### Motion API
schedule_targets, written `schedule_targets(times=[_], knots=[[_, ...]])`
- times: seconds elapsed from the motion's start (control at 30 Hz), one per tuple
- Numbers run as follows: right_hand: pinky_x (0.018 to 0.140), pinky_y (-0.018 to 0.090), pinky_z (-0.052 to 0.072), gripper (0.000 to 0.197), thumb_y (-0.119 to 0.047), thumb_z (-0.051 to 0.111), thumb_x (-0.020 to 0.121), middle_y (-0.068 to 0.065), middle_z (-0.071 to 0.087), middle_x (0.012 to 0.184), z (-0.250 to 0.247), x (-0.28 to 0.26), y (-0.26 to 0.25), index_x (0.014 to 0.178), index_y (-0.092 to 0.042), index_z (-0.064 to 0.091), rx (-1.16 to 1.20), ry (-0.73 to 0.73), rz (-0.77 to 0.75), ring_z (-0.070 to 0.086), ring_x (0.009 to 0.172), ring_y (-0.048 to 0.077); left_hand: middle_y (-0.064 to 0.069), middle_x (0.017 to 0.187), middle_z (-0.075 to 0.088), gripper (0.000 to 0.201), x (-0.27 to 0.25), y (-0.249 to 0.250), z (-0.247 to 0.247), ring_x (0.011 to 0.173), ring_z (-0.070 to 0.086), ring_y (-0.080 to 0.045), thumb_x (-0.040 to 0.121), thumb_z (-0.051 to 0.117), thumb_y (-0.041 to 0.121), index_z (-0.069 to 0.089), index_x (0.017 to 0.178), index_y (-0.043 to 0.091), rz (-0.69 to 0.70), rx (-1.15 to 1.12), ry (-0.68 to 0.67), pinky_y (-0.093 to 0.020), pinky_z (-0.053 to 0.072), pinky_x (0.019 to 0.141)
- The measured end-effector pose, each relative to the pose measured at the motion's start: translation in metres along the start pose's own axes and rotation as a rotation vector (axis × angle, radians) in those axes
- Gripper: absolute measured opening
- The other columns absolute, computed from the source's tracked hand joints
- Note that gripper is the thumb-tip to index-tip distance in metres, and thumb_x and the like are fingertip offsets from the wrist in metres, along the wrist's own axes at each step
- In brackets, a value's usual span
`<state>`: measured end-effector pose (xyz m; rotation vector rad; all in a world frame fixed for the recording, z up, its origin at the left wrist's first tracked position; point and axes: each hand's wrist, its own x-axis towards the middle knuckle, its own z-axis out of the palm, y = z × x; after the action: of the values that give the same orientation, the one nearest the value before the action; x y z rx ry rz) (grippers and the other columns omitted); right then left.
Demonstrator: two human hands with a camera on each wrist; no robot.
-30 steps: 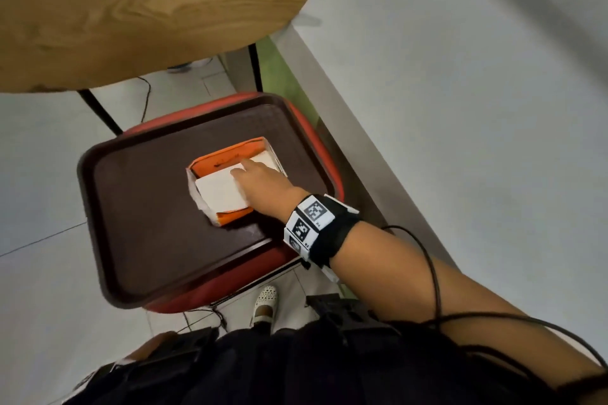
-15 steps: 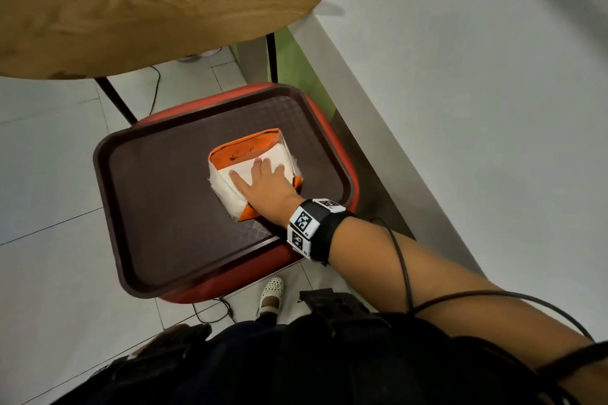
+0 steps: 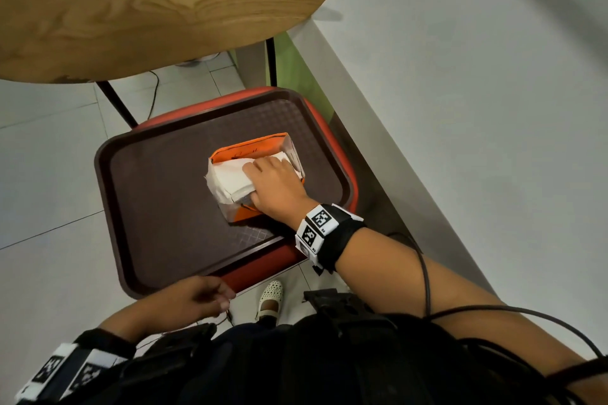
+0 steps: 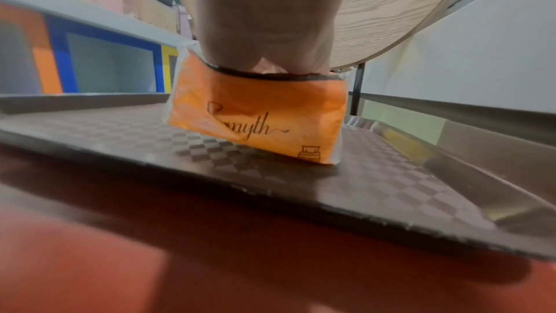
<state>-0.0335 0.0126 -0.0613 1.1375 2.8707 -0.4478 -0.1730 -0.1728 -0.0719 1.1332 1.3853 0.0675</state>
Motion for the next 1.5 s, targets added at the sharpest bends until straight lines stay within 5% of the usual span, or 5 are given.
schedule_targets(times=[0.43, 0.87, 1.0, 1.23, 1.5], knots=[[0.092, 0.042, 0.035, 0.047, -0.019, 0.056, 0.082, -0.001, 0.06, 0.127, -0.018, -0.014, -0.002, 0.129, -0.025, 0.053, 0.016, 0.146, 0.053, 0.05, 0.115, 0.028, -0.008, 0.086, 0.058, 0.033, 0.034, 0.088, -0.03, 0.075, 0.059, -0.018, 0.085, 0.064, 0.032, 0.039, 0.102, 0.018, 0.265, -0.443, 0.964, -0.031, 0.049, 0.07], [0.068, -0.007, 0.034, 0.038, -0.007, 0.05, 0.093, 0.008, 0.06, 0.117, -0.053, -0.028, 0.005, 0.131, -0.008, 0.051, 0.868, 0.357, 0.31, 0.051, 0.103, 0.013, -0.021, 0.122, 0.048, 0.039, 0.063, 0.086, -0.043, 0.094, 0.046, -0.02, 0.086, 0.061, 0.028, 0.047, 0.117, 0.008, 0.014, -0.164, 0.993, -0.034, 0.04, 0.083], [0.095, 0.029, 0.047, 0.037, -0.012, 0.05, 0.093, 0.011, 0.061, 0.127, -0.071, -0.038, 0.0, 0.13, -0.011, 0.049, 1.122, 0.499, 0.361, 0.055, 0.116, 0.02, -0.018, 0.119, 0.05, 0.033, 0.045, 0.118, -0.039, 0.094, 0.048, -0.017, 0.089, 0.058, 0.026, 0.049, 0.115, 0.007, 0.202, -0.186, 1.08, -0.034, 0.044, 0.084], [0.098, 0.023, 0.043, 0.041, -0.007, 0.057, 0.087, 0.009, 0.06, 0.128, -0.11, -0.097, 0.018, 0.128, -0.008, 0.054, 0.803, 0.893, 0.295, 0.048, 0.116, 0.011, -0.007, 0.128, 0.06, 0.063, 0.022, 0.228, -0.03, 0.115, 0.06, -0.02, 0.09, 0.035, 0.058, 0.046, 0.133, 0.014, 0.554, -0.64, 0.356, -0.035, 0.045, 0.1], [0.101, 0.041, 0.036, 0.047, -0.016, 0.048, 0.083, 0.008, 0.056, 0.135, -0.111, -0.184, 0.048, 0.13, -0.015, 0.056, 0.24, 0.949, 0.662, 0.046, 0.125, 0.028, -0.004, 0.078, 0.073, 0.036, 0.041, 0.336, 0.026, 0.072, 0.071, -0.013, 0.095, 0.041, 0.038, 0.065, 0.096, 0.01, 0.411, -0.752, -0.148, -0.021, 0.055, 0.058]])
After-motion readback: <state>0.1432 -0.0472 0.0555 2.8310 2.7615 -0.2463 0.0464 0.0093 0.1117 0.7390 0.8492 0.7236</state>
